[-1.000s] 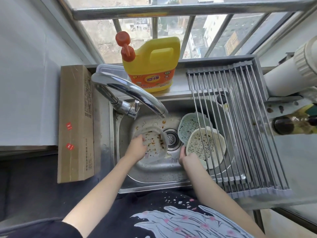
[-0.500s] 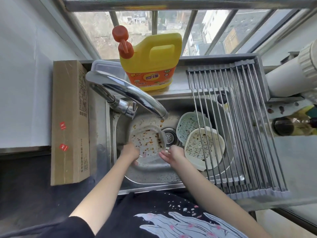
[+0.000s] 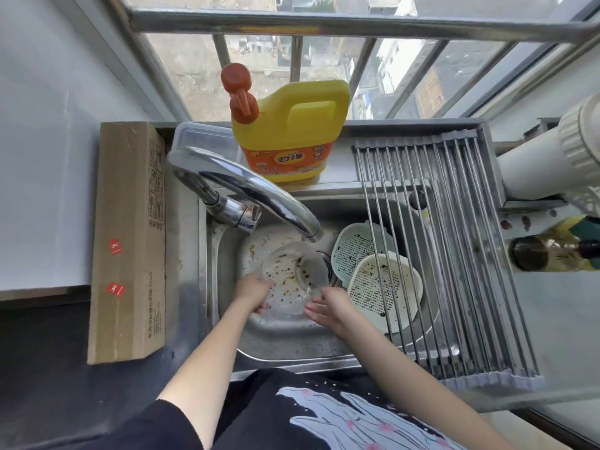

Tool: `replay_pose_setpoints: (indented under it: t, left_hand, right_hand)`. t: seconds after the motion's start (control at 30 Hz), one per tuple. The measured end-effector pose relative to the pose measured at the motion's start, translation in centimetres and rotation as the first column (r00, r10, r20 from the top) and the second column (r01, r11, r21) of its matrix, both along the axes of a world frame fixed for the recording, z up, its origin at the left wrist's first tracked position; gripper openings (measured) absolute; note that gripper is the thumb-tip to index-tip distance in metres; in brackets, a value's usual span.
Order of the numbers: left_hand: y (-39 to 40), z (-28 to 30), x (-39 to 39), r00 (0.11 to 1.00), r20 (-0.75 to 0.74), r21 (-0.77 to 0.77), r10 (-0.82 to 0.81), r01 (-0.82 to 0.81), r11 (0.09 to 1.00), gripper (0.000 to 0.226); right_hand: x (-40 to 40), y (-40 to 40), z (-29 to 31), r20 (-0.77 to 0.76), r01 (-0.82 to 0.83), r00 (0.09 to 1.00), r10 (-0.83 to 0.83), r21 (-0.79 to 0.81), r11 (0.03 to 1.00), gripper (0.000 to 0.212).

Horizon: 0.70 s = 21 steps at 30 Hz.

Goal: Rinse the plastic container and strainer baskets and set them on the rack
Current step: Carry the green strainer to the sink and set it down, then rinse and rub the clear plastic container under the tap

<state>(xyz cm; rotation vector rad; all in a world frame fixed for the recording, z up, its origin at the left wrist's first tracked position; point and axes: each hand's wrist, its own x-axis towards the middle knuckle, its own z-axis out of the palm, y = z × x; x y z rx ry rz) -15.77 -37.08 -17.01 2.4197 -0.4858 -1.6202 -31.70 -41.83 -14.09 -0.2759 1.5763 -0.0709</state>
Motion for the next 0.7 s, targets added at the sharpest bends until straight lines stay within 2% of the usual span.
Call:
replay_pose_setpoints:
  t: [0.07,0.13,0.2,0.23,0.27,0.3,0.37,0.47,0.57,0.63,0.7]
  left_hand:
    - [0.1,1.3,-0.3,0.984,0.137,-0.202,-0.118,0.144,0.969,0.015]
    - [0.4,2.5,-0.1,0.910,0.331,-0.318,-0.251,0.358,0.878,0.021]
    - [1.4,3.4,0.1,0.729,0.523,-0.296,-0.442,0.641,0.708,0.016]
    - [2.0,4.0,0.2,0.608,0.614,-0.279,-0.504,0.764,0.582,0.015]
    - [2.8,4.6,0.3,0.500,0.650,-0.255,-0.572,0.853,0.456,0.024]
    - [3.5,5.2,0.2,0.416,0.657,-0.212,-0.629,0.903,0.375,0.039]
    - [4.1,5.7,0.4,0.314,0.707,-0.161,-0.633,0.944,0.289,0.059]
    - [5.3,5.9,-0.1,0.089,0.771,-0.020,-0.630,0.993,0.116,0.050]
    - [6.5,5.4,-0.8,-0.068,0.779,0.101,-0.623,0.995,0.018,0.042]
    - [6.6,5.9,-1.1,-0.029,0.776,0.073,-0.630,0.996,0.044,0.041]
    - [6.0,7.0,-1.6,0.152,0.772,-0.057,-0.617,0.984,0.171,0.043]
  right_hand:
    - [-0.3,0.0,0.3,0.039,0.045,0.998,-0.044,-0.012,0.999,0.030]
    - [-0.7,0.1,0.9,0.076,0.059,0.995,-0.057,-0.025,0.998,0.024]
    - [-1.1,0.1,1.7,0.112,0.056,0.992,-0.051,-0.048,0.997,0.019]
    - [-1.3,0.1,2.1,0.125,0.064,0.991,-0.056,-0.060,0.996,0.021]
    - [-1.6,0.1,2.5,0.135,0.075,0.989,-0.064,-0.073,0.995,0.025]
    - [-1.8,0.1,2.8,0.140,0.082,0.988,-0.070,-0.085,0.993,0.029]
    - [-2.2,0.3,3.7,0.143,0.089,0.987,-0.073,-0.116,0.989,0.035]
    - [-2.8,0.7,4.8,0.148,0.093,0.987,-0.069,-0.163,0.982,0.037]
    - [-3.2,0.9,6.1,0.163,0.115,0.983,-0.082,-0.205,0.972,0.029]
    - [-3.4,0.6,6.9,0.165,0.108,0.984,-0.068,-0.251,0.962,0.026]
    - [-3.7,0.0,7.8,0.174,0.104,0.983,-0.053,-0.299,0.948,0.032]
